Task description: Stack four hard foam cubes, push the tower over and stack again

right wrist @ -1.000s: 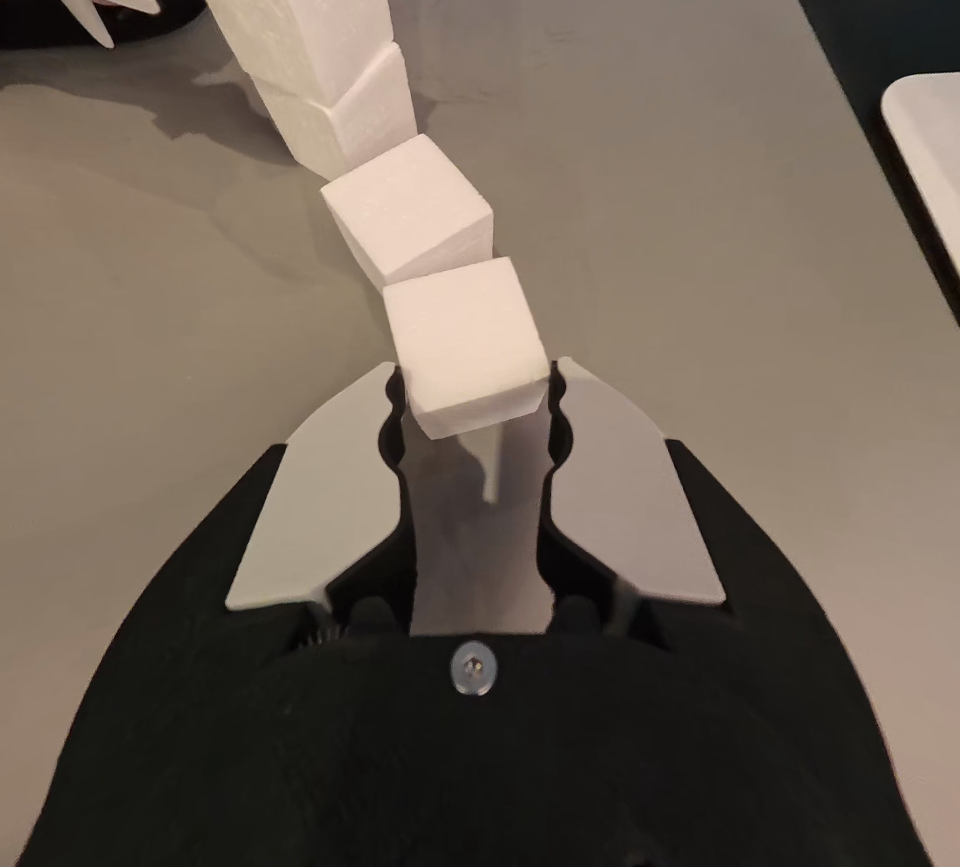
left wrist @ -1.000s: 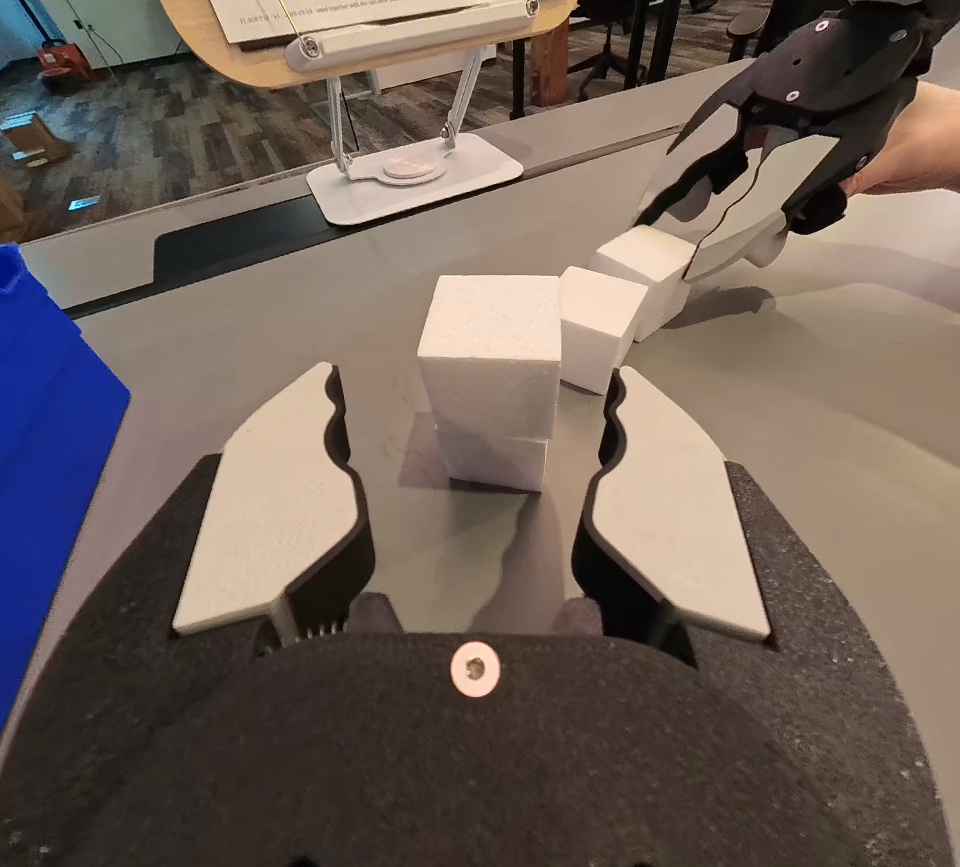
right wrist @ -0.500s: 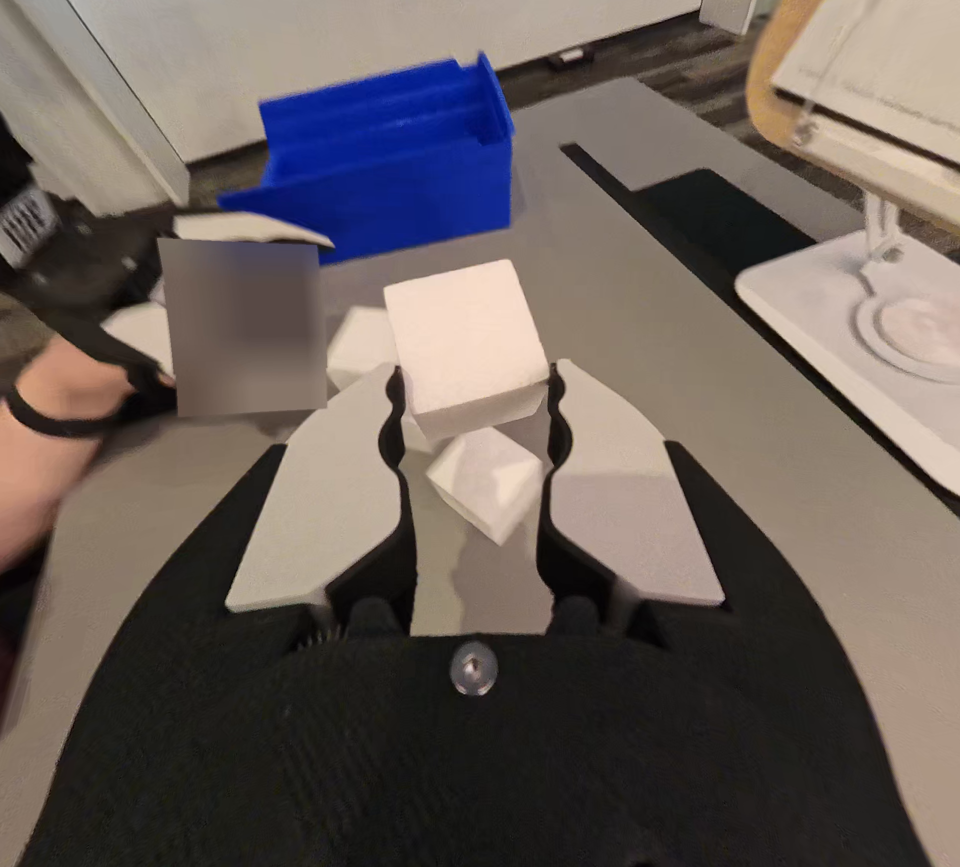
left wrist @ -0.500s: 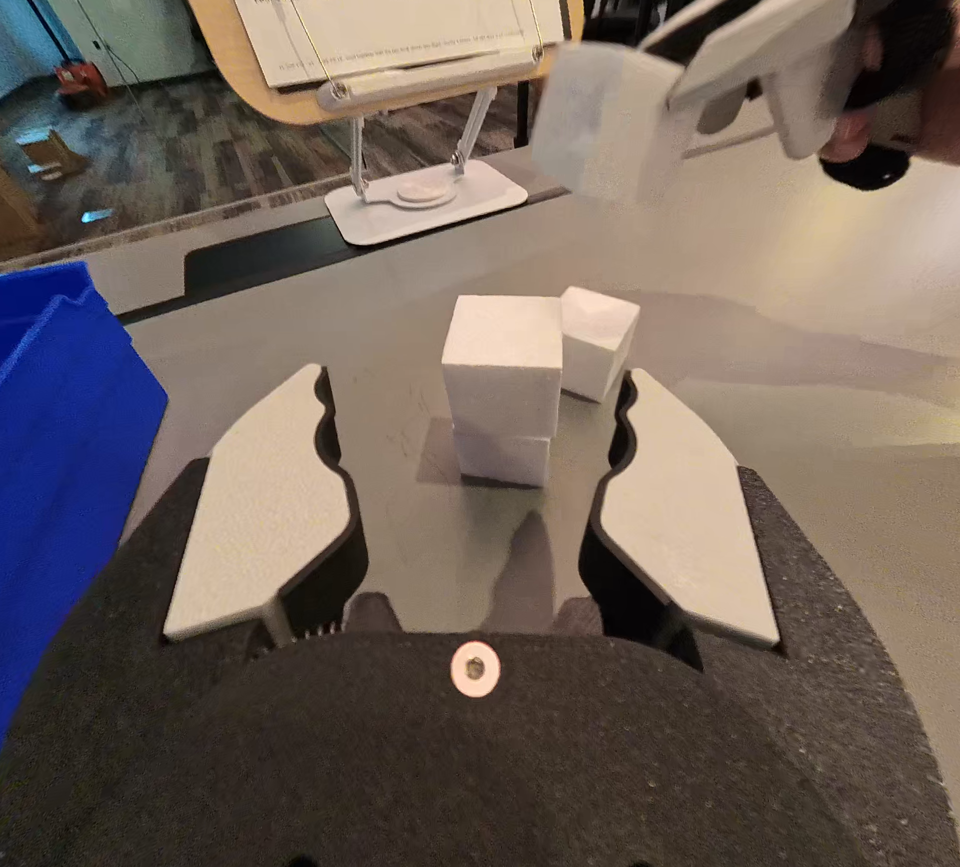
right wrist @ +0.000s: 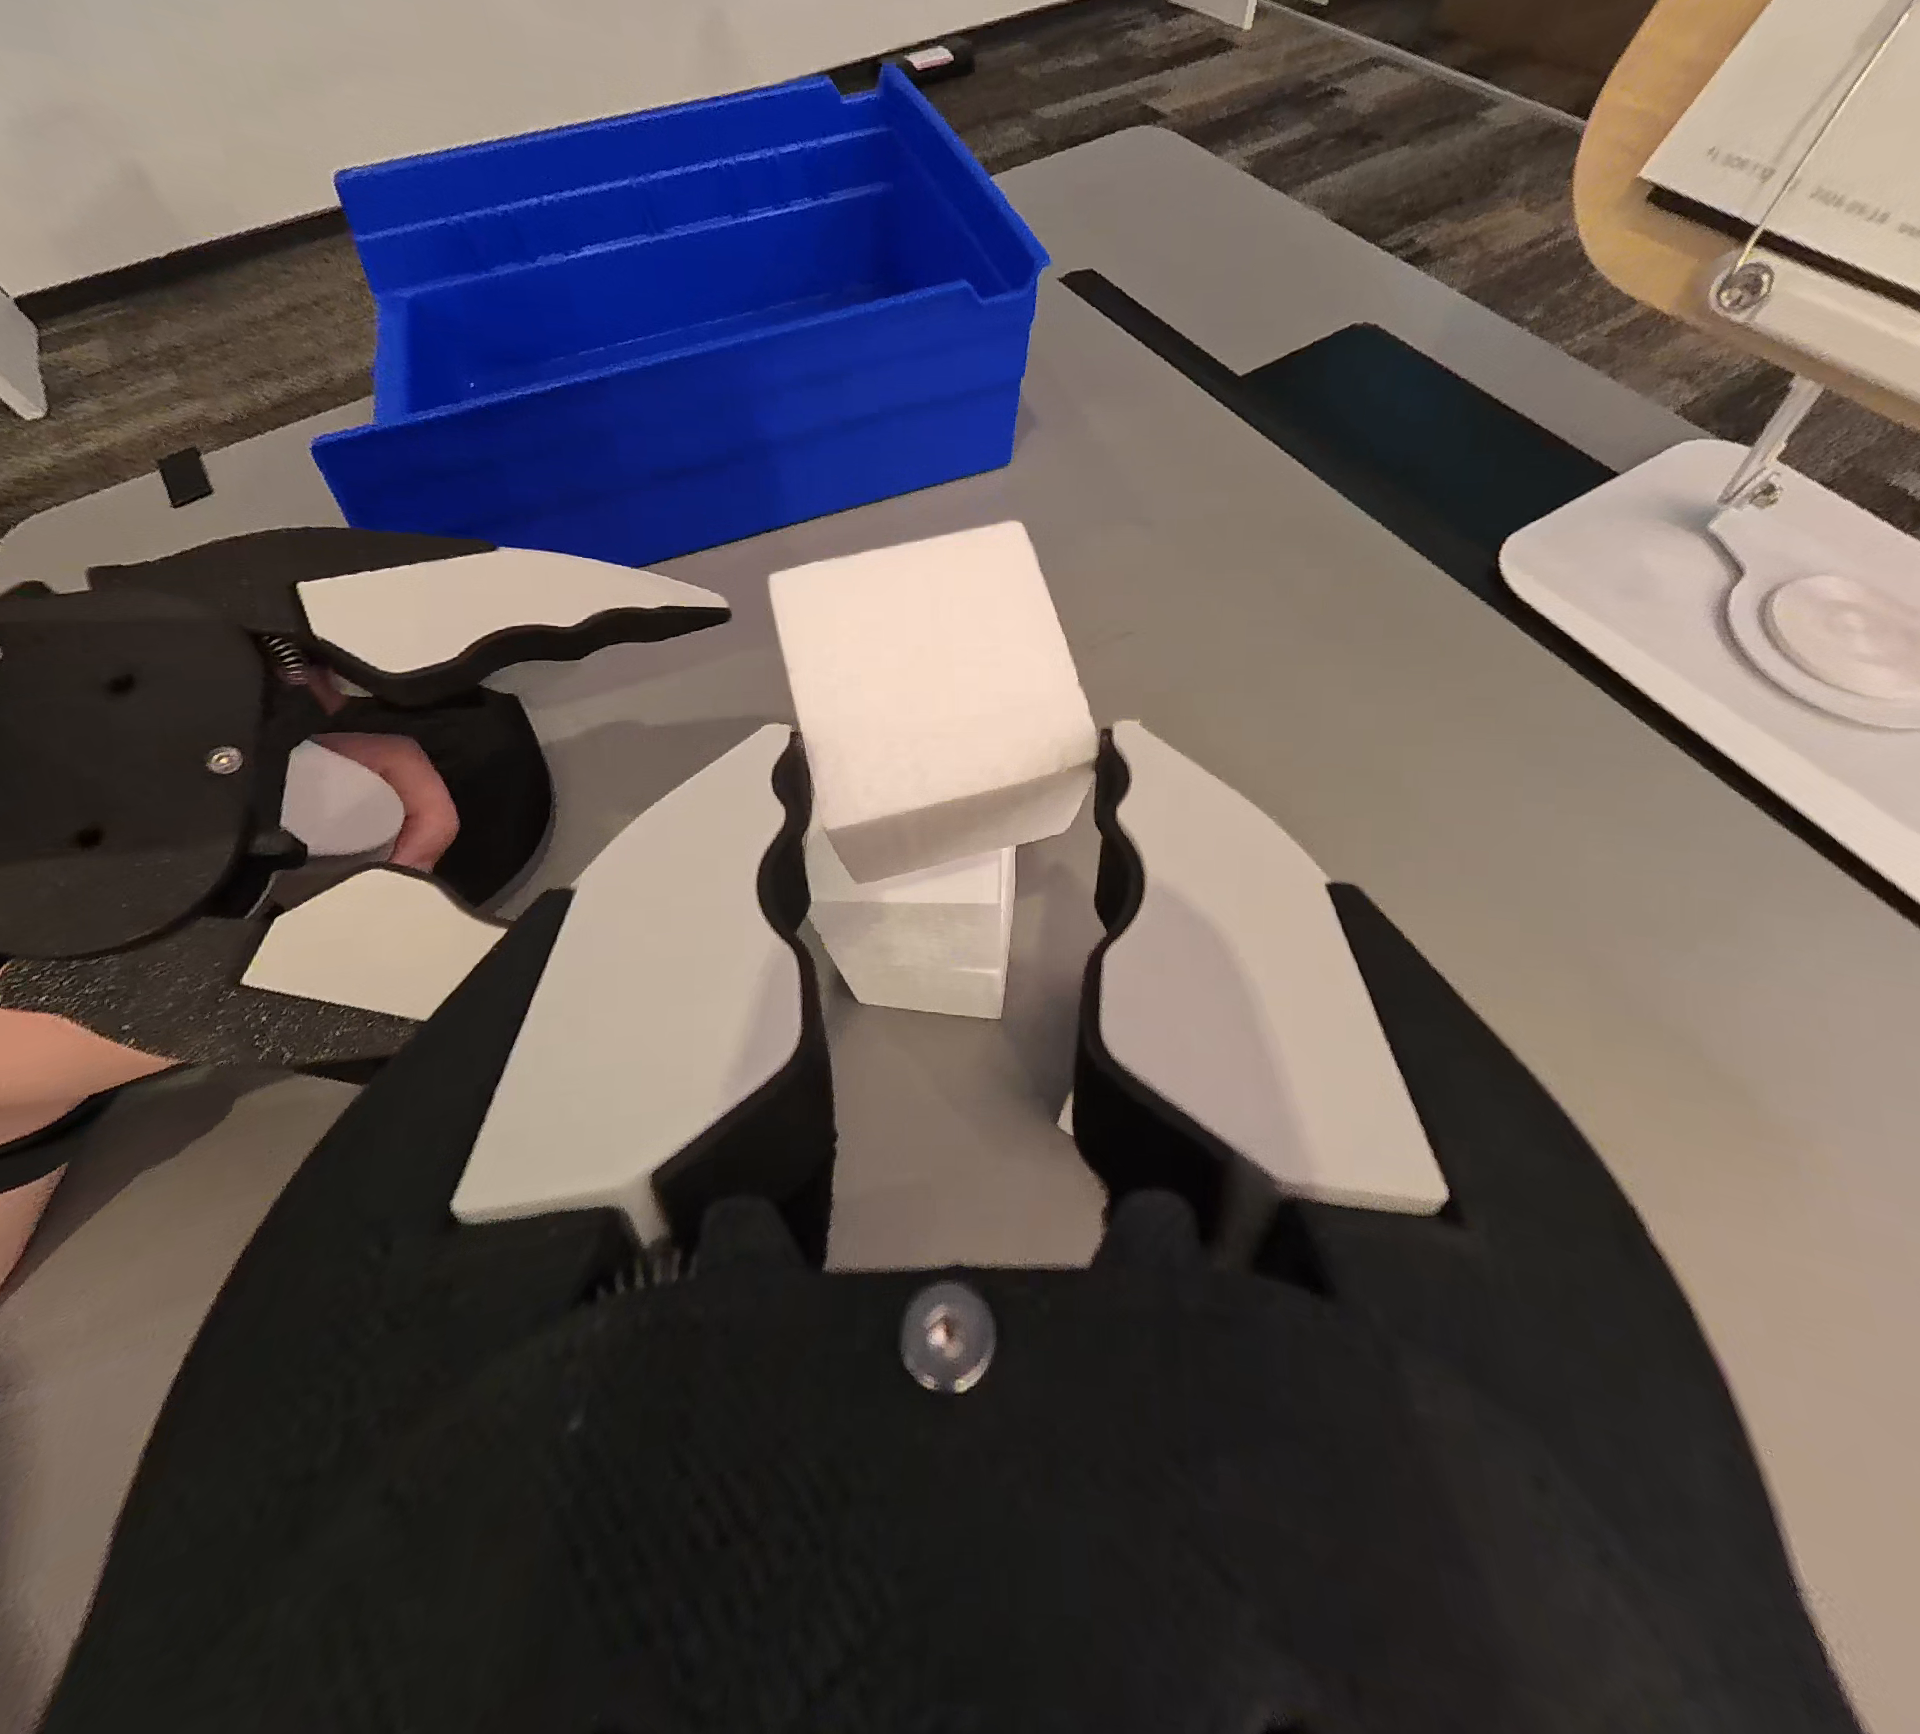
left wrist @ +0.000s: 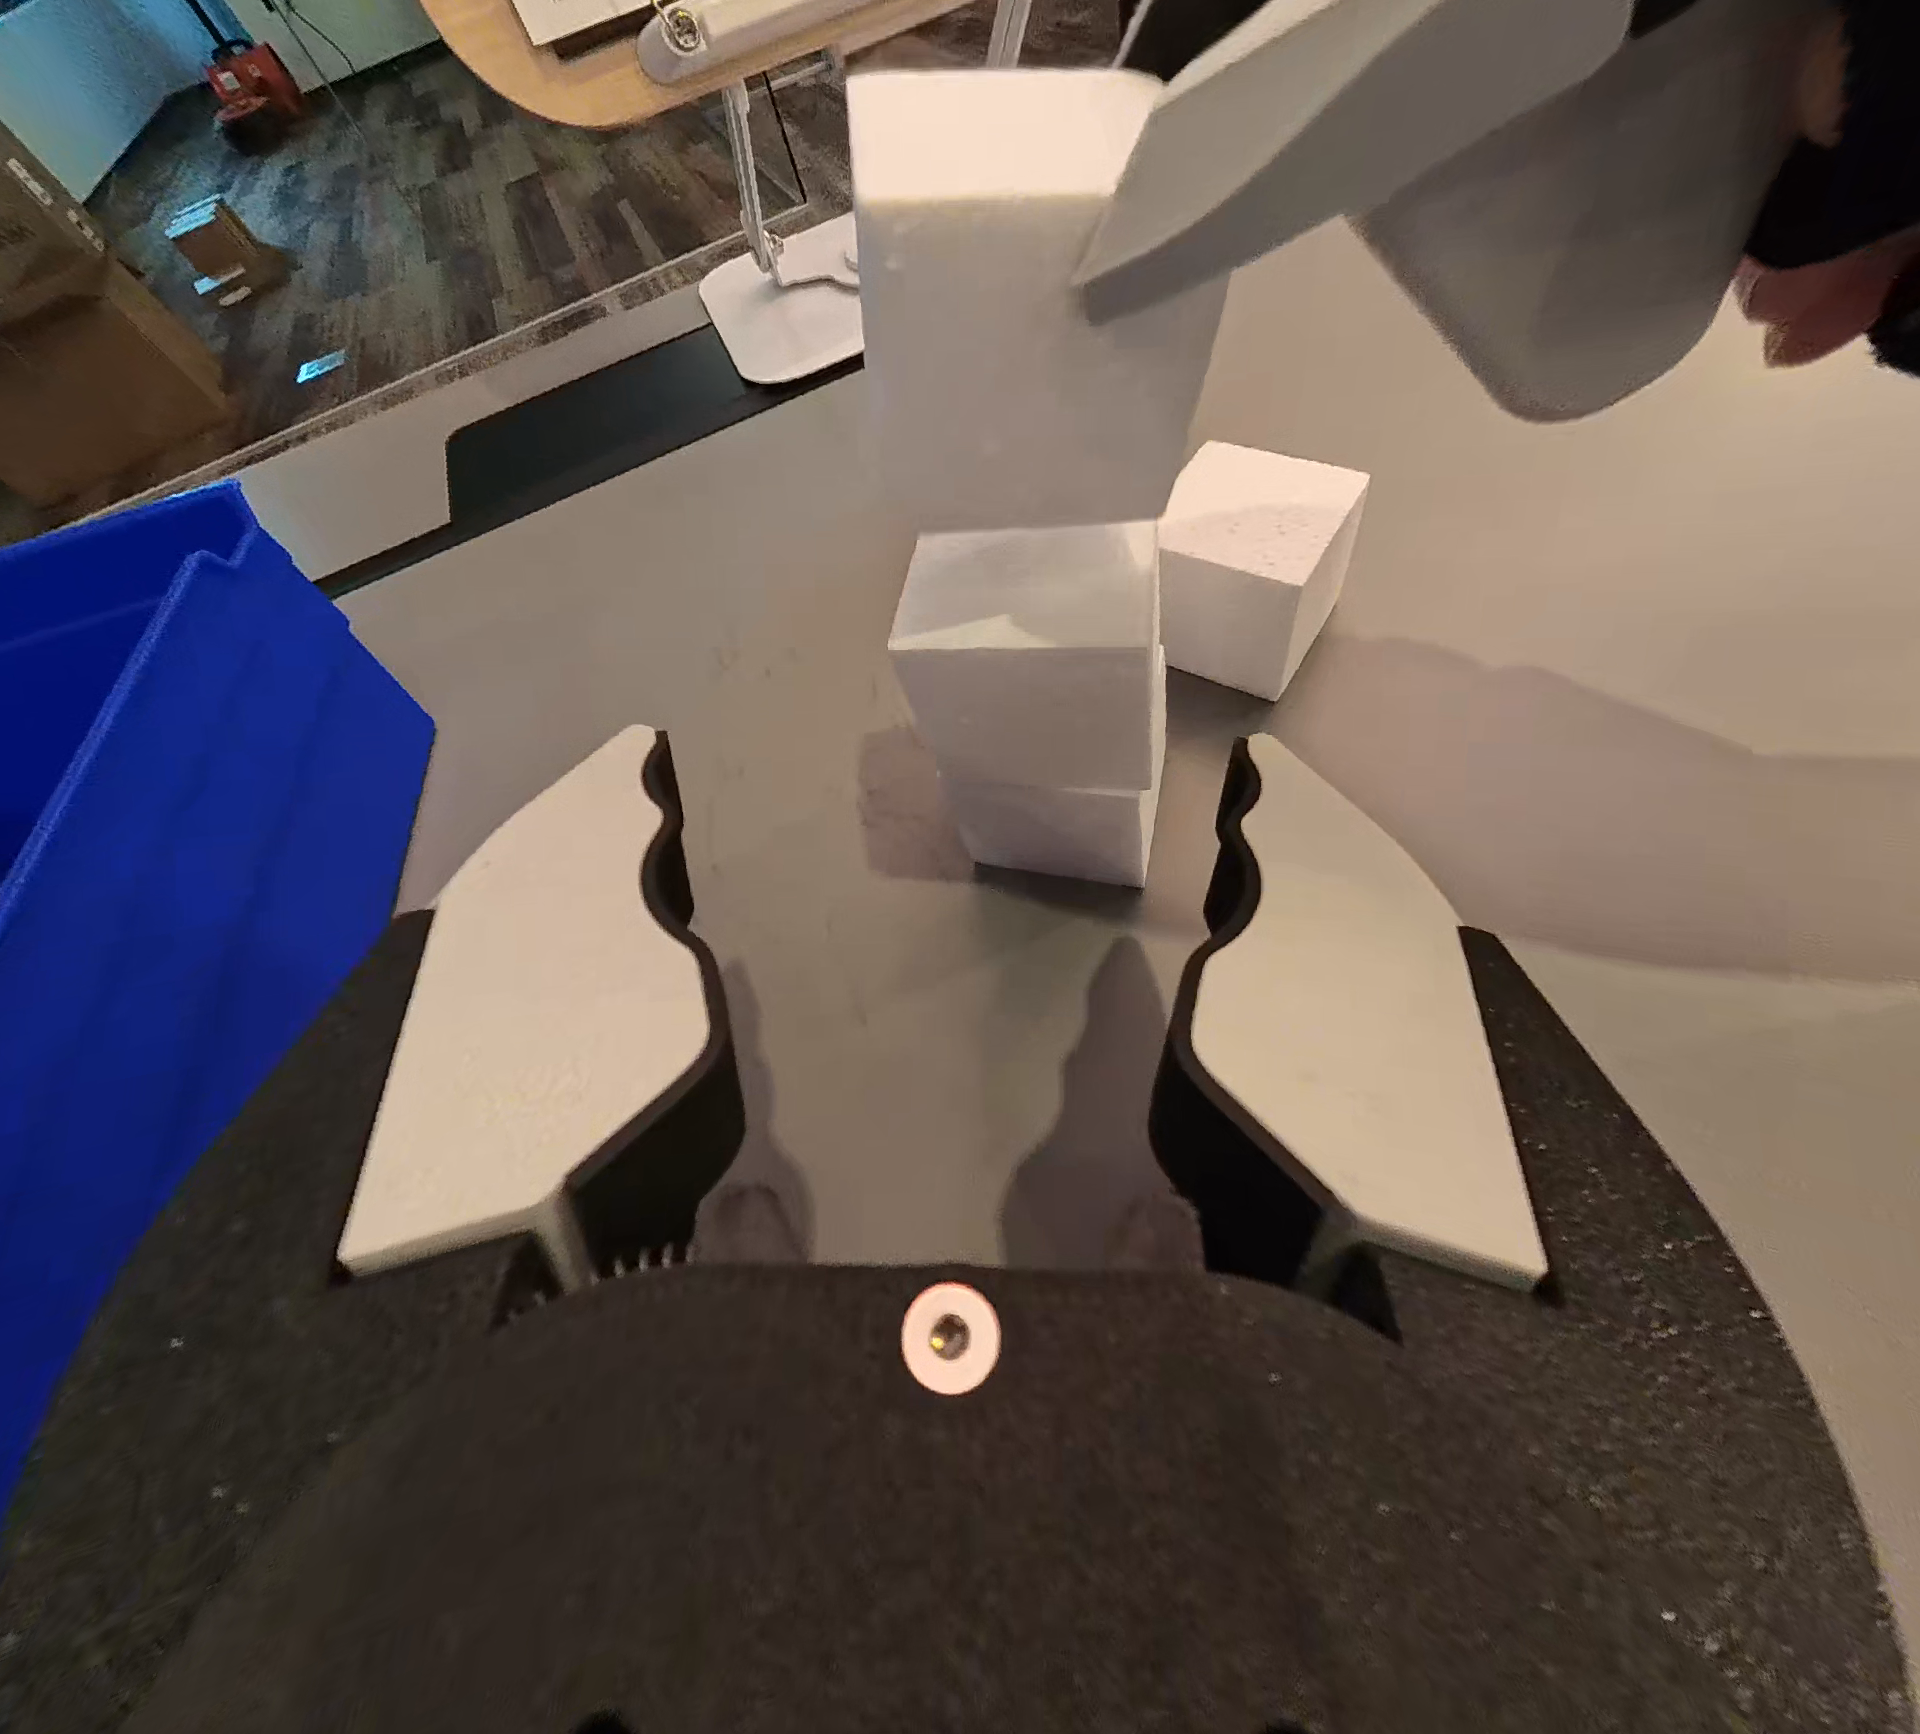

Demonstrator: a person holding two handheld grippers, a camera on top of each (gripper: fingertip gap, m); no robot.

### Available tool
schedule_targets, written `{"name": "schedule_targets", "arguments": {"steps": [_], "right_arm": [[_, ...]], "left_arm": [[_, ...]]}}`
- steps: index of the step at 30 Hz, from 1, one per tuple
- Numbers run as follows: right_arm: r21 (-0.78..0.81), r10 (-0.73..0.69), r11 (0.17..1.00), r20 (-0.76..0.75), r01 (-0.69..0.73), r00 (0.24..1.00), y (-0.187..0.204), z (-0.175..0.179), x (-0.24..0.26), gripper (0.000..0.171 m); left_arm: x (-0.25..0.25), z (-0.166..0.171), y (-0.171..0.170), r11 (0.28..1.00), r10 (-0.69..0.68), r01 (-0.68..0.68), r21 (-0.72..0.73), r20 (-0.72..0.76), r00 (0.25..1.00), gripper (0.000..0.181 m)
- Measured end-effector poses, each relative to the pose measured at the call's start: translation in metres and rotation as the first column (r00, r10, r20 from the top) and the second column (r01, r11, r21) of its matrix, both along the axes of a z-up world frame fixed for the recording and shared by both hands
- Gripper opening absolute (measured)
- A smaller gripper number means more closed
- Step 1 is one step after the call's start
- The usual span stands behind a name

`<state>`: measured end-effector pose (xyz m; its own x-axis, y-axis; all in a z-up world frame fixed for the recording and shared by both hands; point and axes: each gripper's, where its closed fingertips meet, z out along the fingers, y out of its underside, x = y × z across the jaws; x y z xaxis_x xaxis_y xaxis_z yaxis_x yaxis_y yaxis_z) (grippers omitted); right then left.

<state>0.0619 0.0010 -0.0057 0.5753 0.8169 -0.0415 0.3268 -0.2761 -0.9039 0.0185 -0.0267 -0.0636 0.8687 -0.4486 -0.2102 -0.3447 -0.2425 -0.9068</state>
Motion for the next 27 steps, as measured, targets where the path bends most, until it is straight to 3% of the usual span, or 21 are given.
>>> {"name": "schedule_targets", "arguments": {"steps": [22, 27], "right_arm": [[-0.027, 0.012, 1.000, 0.093, -0.009, 0.996, -0.006, -0.014, -0.012, 0.054], [-0.033, 0.048, 0.998, 0.064, -0.046, 0.997, -0.011, -0.003, -0.011, 0.070]], "left_arm": [[0.007, -0.006, 0.002, 1.000, -0.012, 0.012, -0.013, 0.003, 1.000, 0.098], [0.016, 0.002, 0.005, 0.999, -0.022, 0.020, 0.035, 0.062, 0.998, 0.096]]}}
